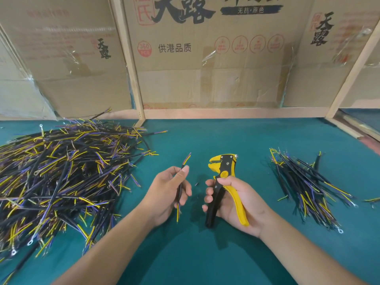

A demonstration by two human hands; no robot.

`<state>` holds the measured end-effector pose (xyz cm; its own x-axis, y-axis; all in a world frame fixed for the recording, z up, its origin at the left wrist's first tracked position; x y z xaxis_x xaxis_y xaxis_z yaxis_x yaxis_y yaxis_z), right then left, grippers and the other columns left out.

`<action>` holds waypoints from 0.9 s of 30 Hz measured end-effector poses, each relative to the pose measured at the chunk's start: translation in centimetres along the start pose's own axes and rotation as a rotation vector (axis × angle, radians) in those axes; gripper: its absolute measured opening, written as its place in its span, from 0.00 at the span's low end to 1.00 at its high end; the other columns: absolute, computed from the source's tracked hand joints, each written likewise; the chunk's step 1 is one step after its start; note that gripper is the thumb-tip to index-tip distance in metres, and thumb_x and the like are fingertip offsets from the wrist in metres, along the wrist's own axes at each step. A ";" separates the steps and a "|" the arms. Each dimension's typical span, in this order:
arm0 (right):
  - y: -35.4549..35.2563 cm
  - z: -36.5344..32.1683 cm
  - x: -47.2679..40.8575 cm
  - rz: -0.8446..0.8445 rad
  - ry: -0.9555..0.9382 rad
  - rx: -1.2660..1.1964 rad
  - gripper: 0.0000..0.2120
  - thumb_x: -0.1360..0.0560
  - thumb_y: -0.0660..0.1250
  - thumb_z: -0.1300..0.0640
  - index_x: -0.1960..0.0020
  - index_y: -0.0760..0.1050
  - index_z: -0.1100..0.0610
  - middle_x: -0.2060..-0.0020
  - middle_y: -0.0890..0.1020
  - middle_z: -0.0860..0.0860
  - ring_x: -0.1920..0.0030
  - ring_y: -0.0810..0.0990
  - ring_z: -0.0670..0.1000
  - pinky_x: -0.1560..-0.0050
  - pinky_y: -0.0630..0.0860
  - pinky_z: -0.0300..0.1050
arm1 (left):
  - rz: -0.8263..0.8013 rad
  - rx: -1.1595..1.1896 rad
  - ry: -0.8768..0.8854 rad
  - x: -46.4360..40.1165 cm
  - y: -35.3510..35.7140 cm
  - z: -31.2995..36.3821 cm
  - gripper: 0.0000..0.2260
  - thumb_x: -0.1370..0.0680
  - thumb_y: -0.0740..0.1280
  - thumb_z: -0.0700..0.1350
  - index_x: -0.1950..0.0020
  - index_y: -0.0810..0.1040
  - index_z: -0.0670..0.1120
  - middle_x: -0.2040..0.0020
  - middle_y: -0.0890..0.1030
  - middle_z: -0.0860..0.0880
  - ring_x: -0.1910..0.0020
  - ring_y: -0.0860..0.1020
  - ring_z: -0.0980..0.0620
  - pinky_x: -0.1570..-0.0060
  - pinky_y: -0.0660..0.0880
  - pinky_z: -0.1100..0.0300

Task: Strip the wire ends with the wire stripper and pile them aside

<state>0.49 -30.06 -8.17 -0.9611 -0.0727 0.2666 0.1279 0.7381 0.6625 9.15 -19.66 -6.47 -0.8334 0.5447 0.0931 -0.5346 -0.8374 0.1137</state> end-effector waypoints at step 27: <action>-0.3 0.1 0.2 0.026 0.012 0.012 0.12 0.25 0.63 0.56 0.47 0.75 0.64 0.61 0.75 0.58 0.63 0.75 0.56 0.56 0.79 0.55 | 0.000 0.556 0.107 -0.9 0.0 1.0 0.14 0.25 0.70 0.47 0.44 0.72 0.41 0.46 0.85 0.40 0.46 0.84 0.47 0.52 0.80 0.62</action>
<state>0.23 -30.21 -8.34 -0.9544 -0.0611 0.2921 0.1501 0.7477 0.6468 10.02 -20.05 -5.57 -0.8584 0.5130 -0.0040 -0.4043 -0.6718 0.6207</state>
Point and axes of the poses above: each hand's wrist, its own x-axis away from the middle knuckle, its own y-axis out of the palm, z = x × y, the point moved 10 cm from there along -x, towards the middle knuckle
